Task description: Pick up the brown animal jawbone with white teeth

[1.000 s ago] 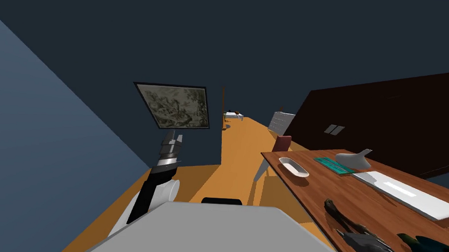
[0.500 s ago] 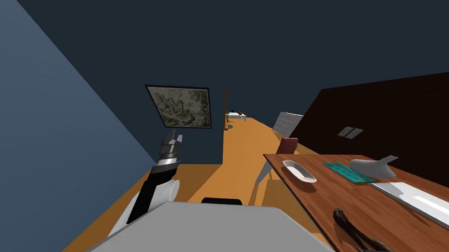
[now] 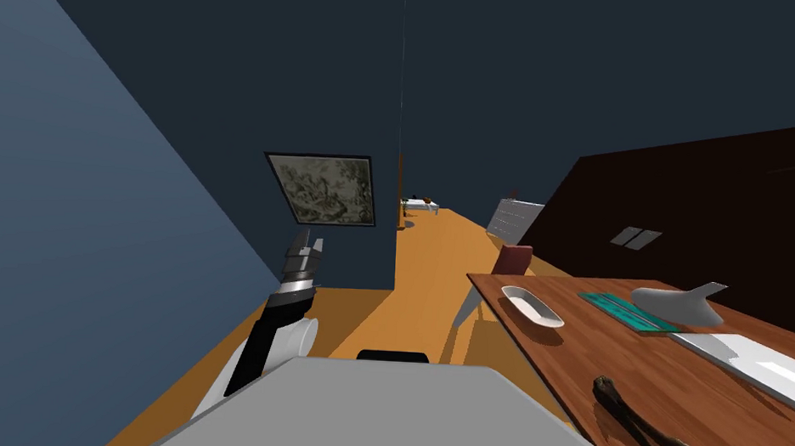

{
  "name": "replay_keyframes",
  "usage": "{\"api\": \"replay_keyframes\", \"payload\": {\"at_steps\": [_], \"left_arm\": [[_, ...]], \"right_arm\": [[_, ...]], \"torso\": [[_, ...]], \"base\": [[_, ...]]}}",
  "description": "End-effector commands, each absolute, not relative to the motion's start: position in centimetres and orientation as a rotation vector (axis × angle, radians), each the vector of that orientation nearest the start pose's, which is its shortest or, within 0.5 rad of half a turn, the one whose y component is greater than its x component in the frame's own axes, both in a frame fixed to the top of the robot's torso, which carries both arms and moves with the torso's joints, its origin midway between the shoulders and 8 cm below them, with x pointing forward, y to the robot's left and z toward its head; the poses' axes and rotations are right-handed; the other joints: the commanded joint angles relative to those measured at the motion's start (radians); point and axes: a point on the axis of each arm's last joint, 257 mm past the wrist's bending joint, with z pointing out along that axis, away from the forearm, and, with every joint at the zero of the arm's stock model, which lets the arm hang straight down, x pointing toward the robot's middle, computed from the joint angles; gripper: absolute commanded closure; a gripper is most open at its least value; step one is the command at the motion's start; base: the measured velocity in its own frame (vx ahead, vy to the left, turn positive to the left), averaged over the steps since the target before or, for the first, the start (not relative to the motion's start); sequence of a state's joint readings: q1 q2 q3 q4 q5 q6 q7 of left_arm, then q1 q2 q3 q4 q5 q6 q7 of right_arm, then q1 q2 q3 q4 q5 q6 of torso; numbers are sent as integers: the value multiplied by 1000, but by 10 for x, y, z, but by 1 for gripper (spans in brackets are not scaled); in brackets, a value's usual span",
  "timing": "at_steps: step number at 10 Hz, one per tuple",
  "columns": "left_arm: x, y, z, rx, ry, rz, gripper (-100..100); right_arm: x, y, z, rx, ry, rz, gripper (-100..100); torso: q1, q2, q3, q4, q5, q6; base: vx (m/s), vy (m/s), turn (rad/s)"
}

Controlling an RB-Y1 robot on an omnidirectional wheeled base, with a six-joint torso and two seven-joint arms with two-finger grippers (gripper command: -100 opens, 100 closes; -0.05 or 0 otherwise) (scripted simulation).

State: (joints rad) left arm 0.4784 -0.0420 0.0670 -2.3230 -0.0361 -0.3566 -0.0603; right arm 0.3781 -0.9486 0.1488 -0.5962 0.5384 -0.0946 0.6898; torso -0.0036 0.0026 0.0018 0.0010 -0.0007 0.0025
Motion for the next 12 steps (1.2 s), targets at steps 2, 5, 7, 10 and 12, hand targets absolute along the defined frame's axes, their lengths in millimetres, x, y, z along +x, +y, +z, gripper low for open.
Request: {"api": "replay_keyframes", "payload": {"at_steps": [2, 5, 7, 10, 12], "left_arm": [[355, 304, 23, -704, 662, -1142, 0], [355, 304, 23, -704, 662, -1142, 0], [355, 304, 23, -704, 662, -1142, 0], [355, 304, 23, -704, 662, -1142, 0], [355, 304, 23, -704, 662, -1142, 0]], "right_arm": [[72, -763, -452, -317, 2664, -940, -100], [89, -738, -459, -471, 2625, -899, -100], [101, -726, -460, -528, 2596, -881, -100], [121, -702, -459, -677, 2528, -862, -100], [128, -694, -458, -726, 2500, -859, -100]], "torso": [[-2, -4, -2, -1, 0, 1], [-5, -15, -9, -3, -1, 0], [-4, -11, -7, -3, -1, -1], [-4, -13, -8, -3, -1, 0], [-5, -10, -6, -2, -1, -1]], "base": [[145, -80, -360], [244, -89, -394], [137, -23, -203], [216, -32, -408], [160, -27, -241]]}}
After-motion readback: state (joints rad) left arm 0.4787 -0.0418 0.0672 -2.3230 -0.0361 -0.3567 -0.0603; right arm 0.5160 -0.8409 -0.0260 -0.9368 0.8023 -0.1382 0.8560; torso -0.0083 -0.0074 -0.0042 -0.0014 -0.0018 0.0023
